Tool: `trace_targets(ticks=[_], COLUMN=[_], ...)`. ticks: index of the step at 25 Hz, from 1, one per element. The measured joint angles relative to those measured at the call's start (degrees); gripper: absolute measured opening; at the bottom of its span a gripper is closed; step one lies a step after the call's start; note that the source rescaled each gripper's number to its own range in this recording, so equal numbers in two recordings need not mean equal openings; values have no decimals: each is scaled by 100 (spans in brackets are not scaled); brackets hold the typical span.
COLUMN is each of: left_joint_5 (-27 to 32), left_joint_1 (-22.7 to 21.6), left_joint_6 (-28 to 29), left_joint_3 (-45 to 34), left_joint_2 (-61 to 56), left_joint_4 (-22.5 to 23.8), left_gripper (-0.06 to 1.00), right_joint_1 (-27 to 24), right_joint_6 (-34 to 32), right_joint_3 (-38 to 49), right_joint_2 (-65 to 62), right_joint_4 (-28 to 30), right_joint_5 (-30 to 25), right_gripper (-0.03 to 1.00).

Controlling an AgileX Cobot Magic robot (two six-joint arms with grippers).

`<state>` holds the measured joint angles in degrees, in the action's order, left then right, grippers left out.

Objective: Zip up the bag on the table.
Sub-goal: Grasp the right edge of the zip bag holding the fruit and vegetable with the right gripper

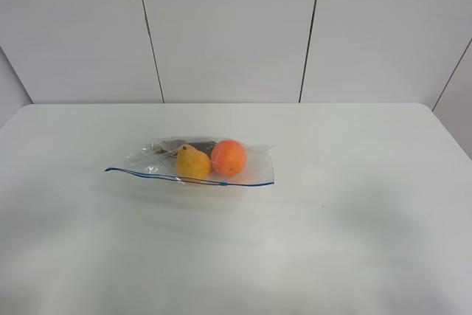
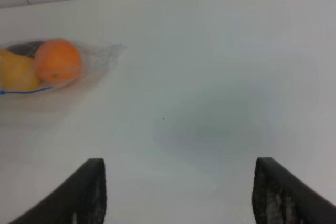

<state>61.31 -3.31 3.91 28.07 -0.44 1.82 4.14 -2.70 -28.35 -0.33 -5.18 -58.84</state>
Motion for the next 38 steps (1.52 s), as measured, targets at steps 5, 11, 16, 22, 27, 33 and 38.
trace_targets(ticks=[5,11,16,22,27,33,38], left_joint_5=[0,0,0,0,0,0,0], left_joint_1=[0,0,0,0,0,0,0], left_joint_6=[0,0,0,0,0,0,0], left_joint_3=[0,0,0,0,0,0,0], left_joint_2=[0,0,0,0,0,0,0], left_joint_4=[5,5,5,5,5,5,5], left_gripper=[100,100,100,100,100,100,100], right_joint_1=[0,0,0,0,0,0,0], right_joint_6=[0,0,0,0,0,0,-6], right_joint_3=[0,0,0,0,0,0,0], right_joint_2=[0,0,0,0,0,0,0], right_joint_4=[0,0,0,0,-39,-86,-164], right_joint_5=[0,0,0,0,0,12,86], right_gripper=[68,68,68,68,68,68,68])
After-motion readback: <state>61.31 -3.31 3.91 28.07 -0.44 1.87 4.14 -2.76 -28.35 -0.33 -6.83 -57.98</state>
